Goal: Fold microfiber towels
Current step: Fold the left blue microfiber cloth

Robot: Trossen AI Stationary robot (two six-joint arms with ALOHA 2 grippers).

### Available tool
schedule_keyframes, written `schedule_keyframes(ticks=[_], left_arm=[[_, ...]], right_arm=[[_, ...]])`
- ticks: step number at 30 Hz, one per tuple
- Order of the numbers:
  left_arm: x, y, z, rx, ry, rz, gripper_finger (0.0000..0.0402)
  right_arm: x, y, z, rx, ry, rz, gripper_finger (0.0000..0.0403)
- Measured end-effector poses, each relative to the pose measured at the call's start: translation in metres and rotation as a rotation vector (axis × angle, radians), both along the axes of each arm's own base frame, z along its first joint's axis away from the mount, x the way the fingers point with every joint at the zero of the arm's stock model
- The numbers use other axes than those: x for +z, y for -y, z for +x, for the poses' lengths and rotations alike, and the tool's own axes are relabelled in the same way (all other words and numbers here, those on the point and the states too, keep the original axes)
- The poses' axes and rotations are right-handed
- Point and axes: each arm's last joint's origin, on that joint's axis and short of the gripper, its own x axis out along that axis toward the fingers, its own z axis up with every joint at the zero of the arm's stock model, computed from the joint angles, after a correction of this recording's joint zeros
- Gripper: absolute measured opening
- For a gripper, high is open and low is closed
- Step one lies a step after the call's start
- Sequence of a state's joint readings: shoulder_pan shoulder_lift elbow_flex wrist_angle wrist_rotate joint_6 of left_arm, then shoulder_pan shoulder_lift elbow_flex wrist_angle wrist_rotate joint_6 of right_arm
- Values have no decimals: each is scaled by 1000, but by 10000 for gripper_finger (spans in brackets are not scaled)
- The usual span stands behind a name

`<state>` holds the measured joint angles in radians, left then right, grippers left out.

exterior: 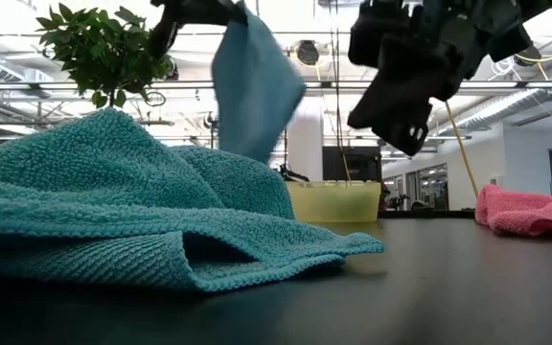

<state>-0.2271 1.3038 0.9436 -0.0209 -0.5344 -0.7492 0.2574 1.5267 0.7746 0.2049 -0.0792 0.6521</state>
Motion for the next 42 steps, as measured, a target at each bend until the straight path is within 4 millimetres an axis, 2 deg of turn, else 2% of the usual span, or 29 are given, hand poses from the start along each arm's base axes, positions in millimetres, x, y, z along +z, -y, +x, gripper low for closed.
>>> schedule_keyframes(ticks=[5, 8, 12, 18, 22, 25, 29, 34, 39, 42], left_arm=[[8, -4, -2, -9, 37, 15, 1], [8, -4, -4, -18, 19, 26, 1], [10, -6, -5, -16, 30, 35, 0], [9, -10, -7, -5, 4, 45, 0], [10, -13, -8, -7, -1, 47, 0], [7, -17, -8, 1, -33, 47, 0], [7, -20, -8, 12, -34, 47, 0], [6, -24, -7, 26, -40, 47, 0], [6, -24, -7, 26, -46, 49, 0], [6, -24, -7, 26, -46, 48, 0]], right_arm=[[-8, 1, -6, -7, -104, 0, 0], [-10, -1, -9, 14, -176, 86, 0], [1, -10, -14, 115, -217, 228, 0], [28, -28, -41, 241, -471, 375, 0], [44, -38, -66, 211, -625, 414, 0], [48, -48, -74, 157, -645, 419, 0], [40, -63, -69, 116, -603, 386, 0], [10, -73, -54, 69, -591, 271, 0], [-27, -76, -48, 51, -691, 143, 0], [-42, -73, -52, 40, -781, 66, 0]])
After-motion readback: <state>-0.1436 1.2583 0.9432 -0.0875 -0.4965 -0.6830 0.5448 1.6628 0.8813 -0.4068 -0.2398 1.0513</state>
